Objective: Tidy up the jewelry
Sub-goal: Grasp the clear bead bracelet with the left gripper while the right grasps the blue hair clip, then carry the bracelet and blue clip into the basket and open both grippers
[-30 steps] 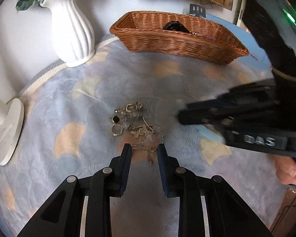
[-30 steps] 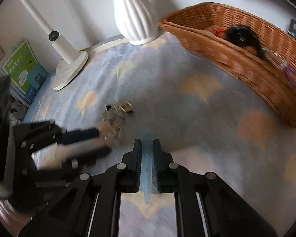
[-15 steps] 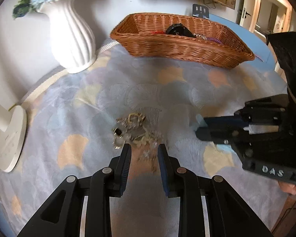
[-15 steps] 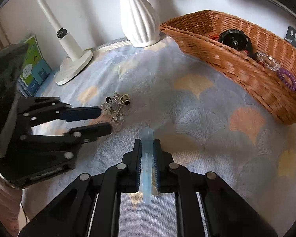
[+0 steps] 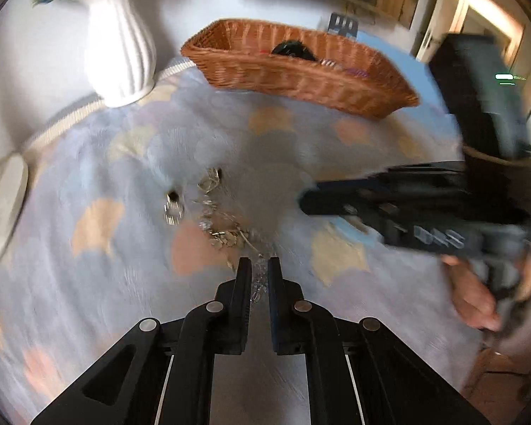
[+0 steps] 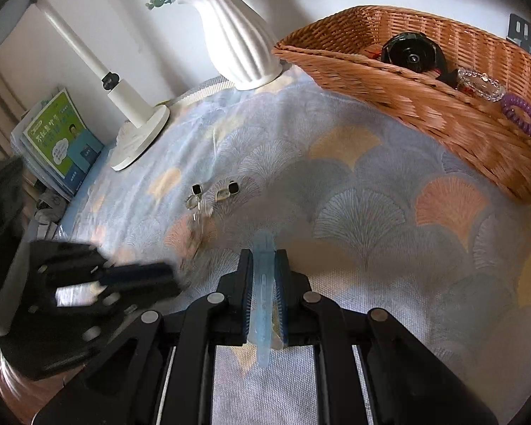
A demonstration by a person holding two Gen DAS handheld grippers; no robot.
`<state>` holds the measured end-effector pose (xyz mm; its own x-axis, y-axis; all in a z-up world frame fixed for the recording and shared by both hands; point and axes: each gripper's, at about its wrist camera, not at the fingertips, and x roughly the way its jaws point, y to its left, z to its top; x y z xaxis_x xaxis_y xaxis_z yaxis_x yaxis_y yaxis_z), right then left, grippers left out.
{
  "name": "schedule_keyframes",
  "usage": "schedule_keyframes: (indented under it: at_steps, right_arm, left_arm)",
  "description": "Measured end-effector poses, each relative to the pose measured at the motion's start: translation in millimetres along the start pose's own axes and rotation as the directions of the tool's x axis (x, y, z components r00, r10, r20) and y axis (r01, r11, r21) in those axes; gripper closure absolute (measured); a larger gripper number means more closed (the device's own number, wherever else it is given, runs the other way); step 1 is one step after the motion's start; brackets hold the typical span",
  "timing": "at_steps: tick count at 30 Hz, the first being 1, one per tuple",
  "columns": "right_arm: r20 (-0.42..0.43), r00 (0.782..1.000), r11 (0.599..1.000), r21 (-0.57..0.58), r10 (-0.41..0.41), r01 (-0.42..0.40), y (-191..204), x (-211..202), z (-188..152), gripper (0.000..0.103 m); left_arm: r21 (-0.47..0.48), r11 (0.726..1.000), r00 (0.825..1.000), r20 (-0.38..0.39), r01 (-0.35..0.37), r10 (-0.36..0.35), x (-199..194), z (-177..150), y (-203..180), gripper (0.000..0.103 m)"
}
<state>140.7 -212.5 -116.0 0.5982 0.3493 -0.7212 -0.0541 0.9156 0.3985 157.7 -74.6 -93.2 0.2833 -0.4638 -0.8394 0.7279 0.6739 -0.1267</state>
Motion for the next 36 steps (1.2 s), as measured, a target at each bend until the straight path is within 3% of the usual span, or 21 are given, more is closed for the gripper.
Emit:
schedule_keyframes:
  at_steps: [4,10,15,19,25,29,32,36]
  right_arm:
    - [0.012,1.000,1.000,-0.011,-0.012,0.012,1.7,0.3,-0.8,0.090]
    - [0.015,0.998,0.993,-0.096,-0.061,0.063,18.4,2.6,-2.8,0.090]
    - [0.065,0.996,0.982,-0.173,-0.061,0.072,32.6,-6.5,-8.7,0.091]
    - [0.094,0.995,0.986,-0.156,-0.038,0.053,29.6,-15.4,-10.2,0.091]
    - [0.106,0.992,0.996,-0.070,0.064,-0.057,13.6,-38.8,-17.0,0.091]
    - [0.119,0.971,0.977,0.031,0.206,-0.211,-9.9,-63.5,-13.1,0.091]
    - [0.135,0.954,0.960,0.046,0.267,-0.275,-20.1,-86.8,-1.7,0.091]
    - [0.163,0.953,0.964,0.031,0.256,-0.264,-28.8,-117.3,20.1,0.091]
  left_arm:
    - [-0.078,0.994,0.994,0.081,0.075,-0.068,-38.3,-19.9,3.9,0.094]
    - [-0.164,0.968,0.961,0.231,0.192,-0.151,-98.4,-29.7,20.3,0.094]
    - [-0.194,0.953,0.949,0.260,0.231,-0.177,-111.0,-31.7,27.0,0.094]
    - [-0.198,0.953,0.948,0.266,0.231,-0.174,-114.2,-30.1,25.9,0.094]
    - [-0.145,0.968,0.948,0.275,0.204,-0.158,-126.6,-11.4,13.0,0.094]
    - [-0.098,0.975,0.943,0.289,0.198,-0.162,-136.7,5.0,-1.0,0.094]
    - [-0.059,0.980,0.940,0.297,0.191,-0.165,-139.8,22.1,-14.8,0.094]
    - [-0.008,0.986,0.940,0.304,0.168,-0.157,-140.2,53.1,-29.7,0.094]
